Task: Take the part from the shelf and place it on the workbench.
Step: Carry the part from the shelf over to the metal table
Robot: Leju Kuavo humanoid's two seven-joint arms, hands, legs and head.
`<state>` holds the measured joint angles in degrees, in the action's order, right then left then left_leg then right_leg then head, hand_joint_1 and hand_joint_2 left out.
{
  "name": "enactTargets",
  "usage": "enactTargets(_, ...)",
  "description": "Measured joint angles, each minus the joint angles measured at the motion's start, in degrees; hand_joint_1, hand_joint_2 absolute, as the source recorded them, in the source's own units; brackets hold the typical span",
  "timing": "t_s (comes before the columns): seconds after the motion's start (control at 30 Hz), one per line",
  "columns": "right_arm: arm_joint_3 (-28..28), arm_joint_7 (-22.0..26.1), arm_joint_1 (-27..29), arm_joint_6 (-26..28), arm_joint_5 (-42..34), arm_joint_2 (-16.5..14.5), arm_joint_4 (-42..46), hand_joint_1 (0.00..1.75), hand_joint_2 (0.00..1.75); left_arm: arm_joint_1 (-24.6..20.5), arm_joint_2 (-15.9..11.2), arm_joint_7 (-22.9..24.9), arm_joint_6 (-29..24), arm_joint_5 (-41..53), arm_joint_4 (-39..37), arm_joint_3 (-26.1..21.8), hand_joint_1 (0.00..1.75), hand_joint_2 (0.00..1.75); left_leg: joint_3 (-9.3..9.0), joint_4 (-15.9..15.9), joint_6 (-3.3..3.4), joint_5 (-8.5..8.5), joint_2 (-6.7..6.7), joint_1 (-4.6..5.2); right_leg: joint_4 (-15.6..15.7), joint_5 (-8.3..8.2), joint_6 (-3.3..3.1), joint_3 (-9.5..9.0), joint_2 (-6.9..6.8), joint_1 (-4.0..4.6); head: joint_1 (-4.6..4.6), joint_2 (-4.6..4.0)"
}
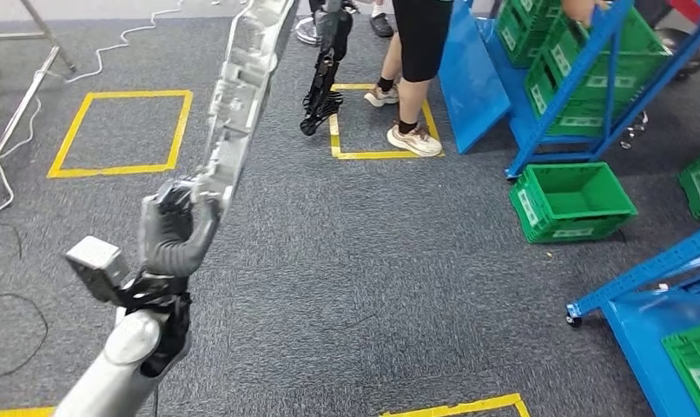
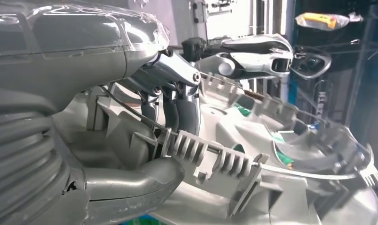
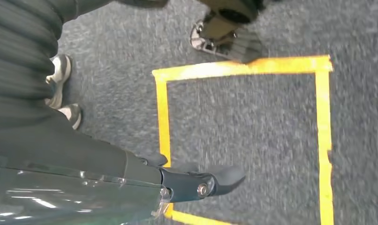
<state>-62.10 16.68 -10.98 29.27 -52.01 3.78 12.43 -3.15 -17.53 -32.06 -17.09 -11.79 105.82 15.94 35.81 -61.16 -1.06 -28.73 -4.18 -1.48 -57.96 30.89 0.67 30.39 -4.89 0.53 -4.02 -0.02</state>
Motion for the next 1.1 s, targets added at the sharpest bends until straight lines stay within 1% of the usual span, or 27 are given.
enactTargets(0.03,0.20,-0.01,0.08,-0.15,-0.06,0.31,-0.01,0.00,1.75,-1.33,0.49,0.05,0.14,-0.08,-0.83,0.86,1.75,1.75,0.19,0.04,0.41,0.14,0.71,0.05,-0.14,0.22,0.21,0.02,0.02,-0.16,0.19,0.00)
enactTargets(0.07,0.29,-0.28,0.20,-0.41,0.01,0.66,-0.01,0.00,1.75,-2.90,1.10,-0.06,0.36,-0.33,-1.84,1.84,1.75,1.75,0.38,0.07,0.80,0.33,1.55,0.09,-0.85,0.93,0.44,0.29,0.63,-0.37,0.21,0.00)
enactTargets(0.1,0.36,-0.64,0.35,-0.75,0.14,1.06,-0.01,0.00,1.75,-4.70,1.83,-0.44,0.61,-0.69,-3.04,2.90,1.75,1.75,0.59,0.12,1.18,0.55,2.46,0.10,-2.64,2.28,0.66,1.02,1.59,-0.54,0.25,0.00)
enactTargets(0.17,0.63,-1.23,0.53,-1.38,0.34,1.89,-0.01,0.00,1.75,-8.15,3.67,-1.47,1.04,-1.34,-5.82,5.24,1.75,1.75,1.04,0.15,1.83,0.97,4.47,0.31,-9.38,6.10,0.84,3.93,3.77,-0.68,0.44,0.00)
enactTargets(0.2,0.84,-1.39,0.58,-1.55,0.34,2.23,-0.01,0.00,1.75,-9.38,4.57,-1.92,1.13,-1.54,-7.12,6.30,1.75,1.75,1.20,0.15,2.06,1.12,5.48,0.50,-13.07,7.59,0.74,5.63,4.23,-0.62,0.53,0.00)
enactTargets(0.23,1.03,-1.53,0.58,-1.63,0.34,2.51,-0.01,0.00,1.75,-10.19,5.34,-2.22,1.17,-1.67,-8.21,7.22,1.75,1.75,1.27,0.14,2.22,1.23,6.44,0.73,-15.57,8.16,0.52,6.86,4.48,-0.52,0.59,0.00)
enactTargets(0.27,1.15,-1.66,0.56,-1.67,0.36,2.76,-0.01,0.00,1.75,-10.75,5.90,-2.42,1.18,-1.81,-9.08,7.99,1.75,1.75,1.26,0.14,2.34,1.32,7.37,0.97,-16.18,7.59,0.17,7.29,4.69,-0.37,0.61,0.00)
enactTargets(0.3,1.25,-1.76,0.50,-1.68,0.38,2.97,-0.01,0.00,1.75,-11.20,6.34,-2.51,1.16,-1.96,-9.80,8.61,1.75,1.75,1.20,0.14,2.43,1.39,8.25,1.18,-14.63,5.89,-0.32,6.79,4.98,-0.14,0.60,0.00)
enactTargets(0.33,1.31,-1.79,0.40,-1.68,0.40,3.17,-0.01,0.00,1.75,-11.59,6.67,-2.56,1.13,-2.06,-10.41,9.11,1.75,1.75,1.12,0.14,2.50,1.45,9.05,1.35,-11.43,3.50,-0.88,5.59,5.47,0.14,0.60,0.00)
enactTargets(0.4,1.49,-1.80,0.15,-1.63,0.44,3.63,0.01,0.00,1.75,-12.23,7.15,-2.61,1.06,-2.17,-11.37,9.85,1.75,1.75,1.14,0.29,2.45,1.73,10.41,1.40,-4.67,-0.22,-2.00,3.04,7.37,0.53,0.50,0.00)
enactTargets(0.43,1.57,-1.80,0.00,-1.59,0.46,3.82,0.03,0.00,1.75,-12.50,7.30,-2.66,1.04,-2.21,-11.75,10.19,1.75,1.75,1.28,0.40,2.23,1.97,10.94,1.25,-2.71,-1.10,-2.32,2.38,8.16,0.70,0.51,0.00)
enactTargets(0.47,1.64,-1.84,-0.18,-1.54,0.49,4.02,0.05,0.00,1.75,-12.73,7.44,-2.73,1.03,-2.27,-12.07,10.56,1.75,1.75,1.46,0.59,1.91,2.25,11.51,1.02,-1.88,-1.35,-2.54,2.16,8.67,0.80,0.55,0.00)
enactTargets(0.53,1.67,-1.80,-0.66,-1.43,0.79,4.26,0.08,0.00,1.75,-13.13,7.63,-2.89,0.95,-2.40,-12.60,11.20,1.75,1.75,1.74,1.06,1.19,2.76,12.26,0.74,-0.42,-1.94,-2.90,1.63,8.15,0.87,0.78,0.00)
enactTargets(0.57,1.67,-1.71,-0.95,-1.39,1.03,4.30,0.13,0.00,1.75,-13.26,7.66,-2.95,0.83,-2.45,-12.79,11.40,1.75,1.75,1.93,1.00,0.98,2.57,10.92,0.93,0.74,-2.29,-2.97,1.09,7.61,0.77,0.79,0.00)
enactTargets(0.6,1.68,-1.54,-1.18,-1.34,1.32,4.29,0.21,0.00,1.75,-13.36,7.61,-2.97,0.70,-2.47,-12.97,11.53,1.75,1.75,2.39,0.30,0.76,1.85,8.94,1.14,1.99,-2.65,-3.04,0.54,7.08,0.65,0.67,0.00)
enactTargets(0.67,1.69,-1.28,-1.26,-1.23,1.90,4.09,0.39,0.00,1.75,-13.26,7.46,-3.04,0.40,-2.47,-13.16,11.77,1.75,1.75,4.56,-4.22,0.26,-1.19,4.67,1.30,3.31,-3.11,-2.85,0.03,5.91,0.53,0.30,0.00)
enactTargets(0.73,1.69,-1.23,-0.84,-0.98,2.69,3.59,0.45,0.00,1.75,-12.16,7.02,-3.19,-0.02,-2.51,-13.10,12.05,1.75,1.75,7.11,-10.08,-0.56,-3.85,4.01,0.77,3.25,-3.04,-2.70,0.07,4.75,0.35,0.15,0.00)
enactTargets(0.77,1.69,-1.23,-0.64,-0.77,3.20,3.16,0.45,0.00,1.75,-11.08,6.52,-3.32,-0.38,-2.61,-12.90,12.05,1.75,1.75,7.43,-11.25,-0.99,-3.92,4.00,0.52,3.05,-2.89,-2.53,0.09,4.23,0.16,0.14,0.00)
enactTargets(0.8,1.68,-1.23,-0.49,-0.55,3.77,2.64,0.45,0.00,1.75,-9.82,5.86,-3.46,-0.84,-2.82,-12.58,11.84,1.75,1.75,6.76,-10.57,-1.42,-3.08,3.84,0.33,2.77,-2.66,-2.30,0.12,3.77,-0.08,0.14,0.00)
enactTargets(0.83,1.67,-1.23,-0.39,-0.32,4.31,2.09,0.46,0.00,1.75,-8.51,5.09,-3.59,-1.34,-3.07,-12.10,11.41,1.75,1.75,5.04,-7.95,-1.81,-1.51,3.36,0.19,2.34,-2.34,-1.99,0.14,3.37,-0.34,0.11,0.00)
enactTargets(0.87,1.66,-1.23,-0.32,-0.07,4.77,1.56,0.46,0.00,1.75,-7.19,4.32,-3.68,-1.81,-3.37,-11.56,10.81,1.75,1.75,2.98,-4.58,-2.17,-0.32,2.11,0.23,1.78,-1.92,-1.59,0.19,2.97,-0.54,0.09,0.00)
enactTargets(0.9,1.65,-1.24,-0.29,0.18,5.09,1.15,0.47,0.00,1.75,-5.95,3.66,-3.78,-2.15,-3.71,-11.01,10.11,1.75,1.75,1.28,-1.68,-2.14,0.52,0.71,0.34,1.13,-1.42,-1.15,0.27,2.62,-0.58,0.03,0.00)
enactTargets(0.93,1.64,-1.25,-0.31,0.43,5.40,0.80,0.50,0.00,1.75,-4.72,3.06,-3.86,-2.38,-3.98,-10.43,9.33,1.75,1.75,0.20,0.21,-1.71,0.81,-0.31,0.51,0.58,-0.99,-0.77,0.36,2.31,-0.54,0.01,0.00)
enactTargets(0.97,1.63,-1.26,-0.41,0.64,5.60,0.55,0.55,0.00,1.75,-3.52,2.52,-3.94,-2.53,-4.19,-9.85,8.50,1.75,1.75,-0.09,0.87,-1.05,0.58,-0.95,0.74,0.24,-0.69,-0.49,0.40,1.96,-0.44,0.01,0.00)
enactTargets(1.03,1.62,-1.27,-0.63,0.85,5.83,0.17,0.63,0.00,1.75,-1.60,1.67,-4.04,-2.84,-4.20,-8.69,6.92,1.75,1.75,0.13,0.81,0.39,0.70,0.06,0.90,0.05,-0.40,-0.23,0.34,1.12,-0.44,0.06,0.00)
enactTargets(1.07,1.62,-1.27,-0.71,0.88,5.82,0.07,0.64,0.00,1.75,-0.93,1.34,-4.03,-3.03,-4.08,-8.13,6.21,1.75,1.75,0.23,0.86,0.78,0.82,0.68,0.90,-0.21,0.01,-0.07,0.34,1.06,-0.54,0.10,0.00)
enactTargets(1.1,1.61,-1.27,-0.74,0.89,5.81,0.00,0.64,0.00,1.75,-0.48,1.14,-3.98,-3.19,-3.96,-7.59,5.60,1.75,1.75,0.29,0.90,1.09,0.96,1.36,0.87,-1.16,0.95,0.09,0.60,1.49,-0.67,0.15,0.00)
